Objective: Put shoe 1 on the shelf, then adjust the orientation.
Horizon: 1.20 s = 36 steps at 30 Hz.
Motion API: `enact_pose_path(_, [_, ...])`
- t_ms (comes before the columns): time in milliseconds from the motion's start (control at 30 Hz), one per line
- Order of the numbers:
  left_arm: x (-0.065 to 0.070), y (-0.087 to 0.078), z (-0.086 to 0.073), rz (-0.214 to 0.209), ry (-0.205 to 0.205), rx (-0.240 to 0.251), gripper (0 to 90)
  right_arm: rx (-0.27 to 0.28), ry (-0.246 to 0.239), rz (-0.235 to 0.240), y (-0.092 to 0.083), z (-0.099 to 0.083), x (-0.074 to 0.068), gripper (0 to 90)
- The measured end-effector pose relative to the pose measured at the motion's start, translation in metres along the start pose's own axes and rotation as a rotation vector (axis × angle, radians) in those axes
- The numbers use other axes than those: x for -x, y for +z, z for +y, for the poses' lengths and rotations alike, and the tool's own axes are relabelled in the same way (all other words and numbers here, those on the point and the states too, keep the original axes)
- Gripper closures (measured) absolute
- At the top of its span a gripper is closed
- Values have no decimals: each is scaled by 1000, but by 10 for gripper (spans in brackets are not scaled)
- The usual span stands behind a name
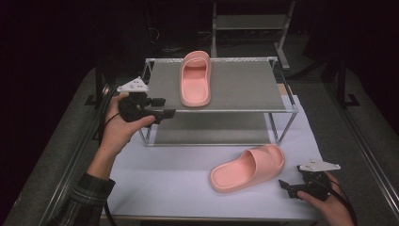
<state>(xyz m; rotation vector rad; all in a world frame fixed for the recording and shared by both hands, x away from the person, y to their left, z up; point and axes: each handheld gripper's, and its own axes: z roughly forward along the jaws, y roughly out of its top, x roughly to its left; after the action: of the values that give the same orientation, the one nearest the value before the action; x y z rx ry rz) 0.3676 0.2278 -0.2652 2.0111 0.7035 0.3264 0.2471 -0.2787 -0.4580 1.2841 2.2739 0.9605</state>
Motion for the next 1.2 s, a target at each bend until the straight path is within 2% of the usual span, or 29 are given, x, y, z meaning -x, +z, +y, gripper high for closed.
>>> enact_pose_path(233, [15, -15, -25, 1, 1, 0, 297, 2, 0, -1, 0, 0, 0, 89])
enact_pose_path(500, [24, -17, -64, 18, -20, -18, 246, -2, -4, -2, 0, 0, 0, 89])
enact_pose_path(533, [24, -17, -64, 18, -20, -18, 245, -2, -4, -2, 0, 0, 0, 89])
enact_pose_path(567, [25, -16, -77, 26, -29, -30, 244, -3, -4, -3, 0, 0, 0, 89])
enact_pose_path(633, [25, -15, -89, 31, -41, -32, 243, -3, -2, -2, 0, 0, 0, 89])
enact_pose_path(800, [24, -14, -118, 77, -38, -41, 243, -3, -4, -4, 0, 1, 0, 88])
enact_pose_path(833, [24, -14, -118, 77, -38, -41, 243, -4, -4, -3, 0, 1, 0, 88])
enact_pose_path(900, [24, -16, -136, 108, -42, -43, 243, -4, -4, -3, 0, 1, 0, 89])
enact_pose_path(933, [24, -16, -136, 108, -42, -43, 243, -4, -4, -3, 0, 1, 0, 89])
enact_pose_path(1000, [23, -16, -150, 126, -62, -68, 238, -5, -3, -4, 0, 1, 0, 89])
enact_pose_path(1033, [23, -15, -161, 159, -63, -97, 224, -6, -3, -4, 0, 1, 0, 91])
enact_pose_path(1100, [23, -14, -174, 189, -64, -130, 216, -3, -7, -6, 0, 1, -1, 102])
enact_pose_path(1167, [21, -13, -186, 191, -79, -157, 214, 4, -12, -3, -1, 1, -1, 146])
enact_pose_path(1200, [21, -13, -186, 191, -79, -157, 214, 4, -12, -3, -1, 1, -1, 146])
